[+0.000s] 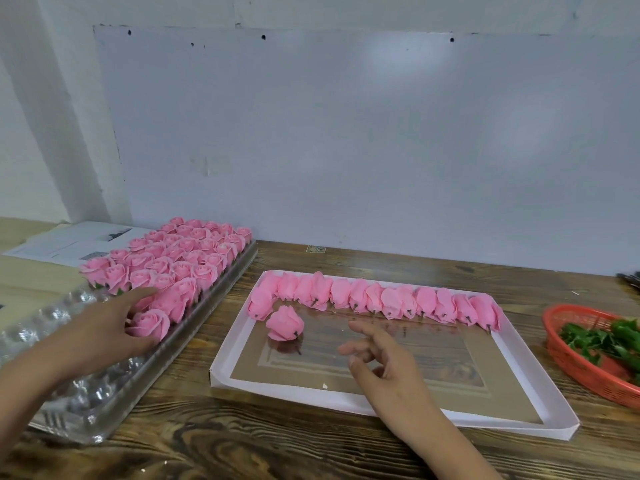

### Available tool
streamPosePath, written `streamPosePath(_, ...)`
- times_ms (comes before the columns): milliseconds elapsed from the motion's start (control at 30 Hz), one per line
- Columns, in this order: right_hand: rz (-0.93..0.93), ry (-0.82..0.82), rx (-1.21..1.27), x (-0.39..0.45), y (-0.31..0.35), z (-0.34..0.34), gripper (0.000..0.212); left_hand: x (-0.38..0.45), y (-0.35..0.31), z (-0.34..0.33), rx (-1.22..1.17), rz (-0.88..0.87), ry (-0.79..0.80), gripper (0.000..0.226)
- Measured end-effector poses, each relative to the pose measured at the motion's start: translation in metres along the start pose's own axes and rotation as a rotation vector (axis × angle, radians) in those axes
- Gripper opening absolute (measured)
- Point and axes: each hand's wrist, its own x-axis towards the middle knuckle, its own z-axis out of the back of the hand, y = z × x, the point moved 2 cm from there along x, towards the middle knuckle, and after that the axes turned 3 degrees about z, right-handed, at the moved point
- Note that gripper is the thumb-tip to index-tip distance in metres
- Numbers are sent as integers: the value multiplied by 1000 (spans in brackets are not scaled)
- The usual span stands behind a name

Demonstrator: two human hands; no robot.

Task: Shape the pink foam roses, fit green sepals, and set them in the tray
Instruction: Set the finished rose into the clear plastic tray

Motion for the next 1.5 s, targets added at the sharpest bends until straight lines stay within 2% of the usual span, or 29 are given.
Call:
streamPosePath(133,-1,3,-3,-1,1,0,46,-1,-2,0,5,6,-42,85)
streamPosePath(633,-8,-32,18,1,-2,-2,47,4,-2,0,-32,11,57,88)
streamPosePath(1233,-1,-23,11,0,-3,0,46,-6,-15,0,72,3,-25,86)
streamPosePath(1500,-4,-32,21,1,-6,-1,44,-6,-21,2,75,37,9,88)
